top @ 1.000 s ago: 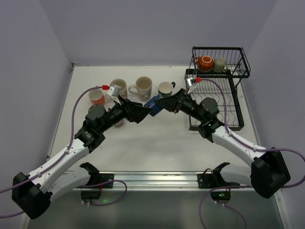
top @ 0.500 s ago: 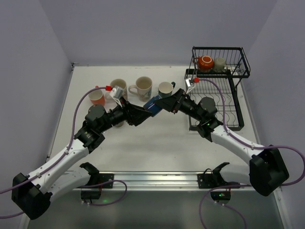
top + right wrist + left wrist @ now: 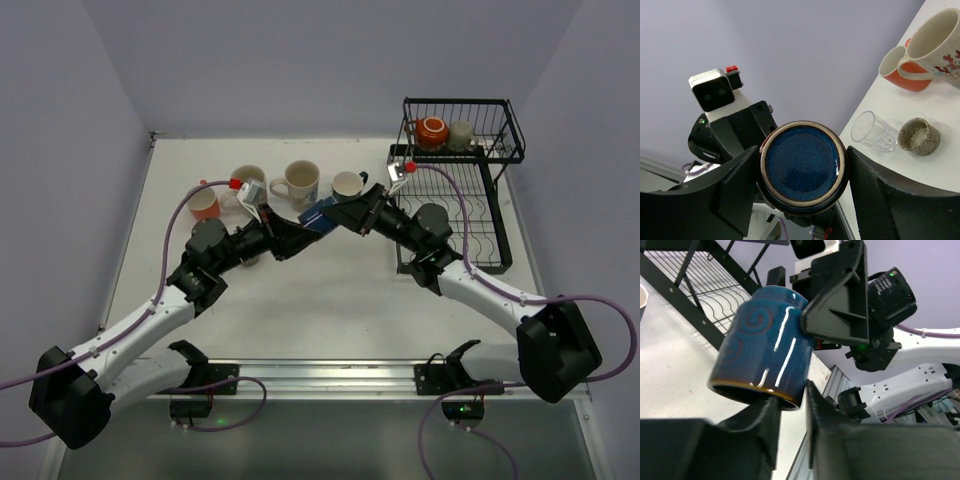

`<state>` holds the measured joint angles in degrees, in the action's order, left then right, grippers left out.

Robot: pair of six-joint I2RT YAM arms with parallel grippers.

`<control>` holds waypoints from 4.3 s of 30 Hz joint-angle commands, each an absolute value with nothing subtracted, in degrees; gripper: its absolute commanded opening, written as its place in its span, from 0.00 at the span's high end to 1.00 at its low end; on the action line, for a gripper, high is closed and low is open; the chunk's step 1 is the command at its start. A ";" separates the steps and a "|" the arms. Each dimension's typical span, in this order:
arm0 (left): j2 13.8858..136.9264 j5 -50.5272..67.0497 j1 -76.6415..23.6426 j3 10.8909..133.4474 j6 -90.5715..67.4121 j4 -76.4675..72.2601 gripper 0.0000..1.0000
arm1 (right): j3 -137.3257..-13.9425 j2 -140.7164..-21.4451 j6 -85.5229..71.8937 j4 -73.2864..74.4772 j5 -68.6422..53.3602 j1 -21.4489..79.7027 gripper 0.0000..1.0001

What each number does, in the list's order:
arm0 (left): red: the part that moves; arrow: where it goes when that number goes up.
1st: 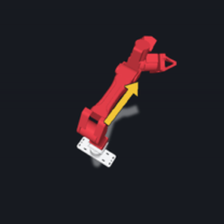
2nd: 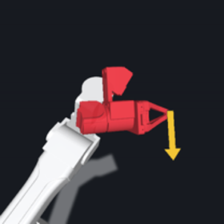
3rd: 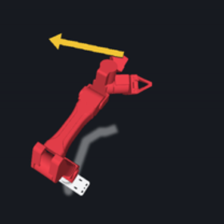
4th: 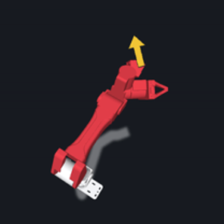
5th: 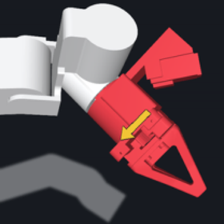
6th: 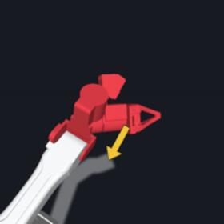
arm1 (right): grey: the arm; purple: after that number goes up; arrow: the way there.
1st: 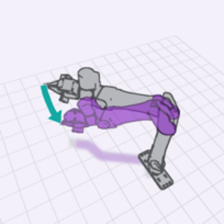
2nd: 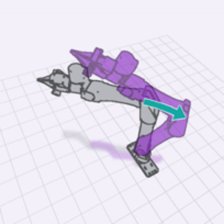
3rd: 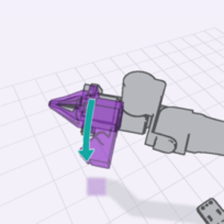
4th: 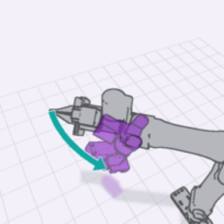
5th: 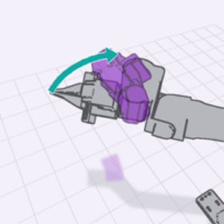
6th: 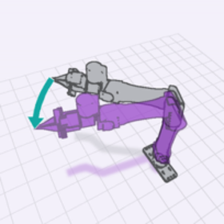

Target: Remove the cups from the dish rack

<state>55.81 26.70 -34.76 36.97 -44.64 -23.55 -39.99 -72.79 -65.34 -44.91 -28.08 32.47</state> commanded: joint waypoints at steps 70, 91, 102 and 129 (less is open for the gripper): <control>59.69 -1.41 -35.25 58.20 -11.87 17.51 0.17 | -81.81 -70.28 -16.00 21.88 12.12 12.58 0.50; 57.48 2.81 -35.33 52.03 -10.55 13.01 0.11 | -116.01 -105.20 -2.38 37.26 2.91 -4.13 0.26; 61.35 1.32 -35.16 52.47 -10.28 13.18 0.11 | -118.48 -111.53 3.43 37.88 -6.15 -5.80 0.23; 64.34 2.90 -34.28 54.05 -11.86 12.22 0.12 | -114.78 -108.90 -2.10 23.39 -2.54 -6.94 0.70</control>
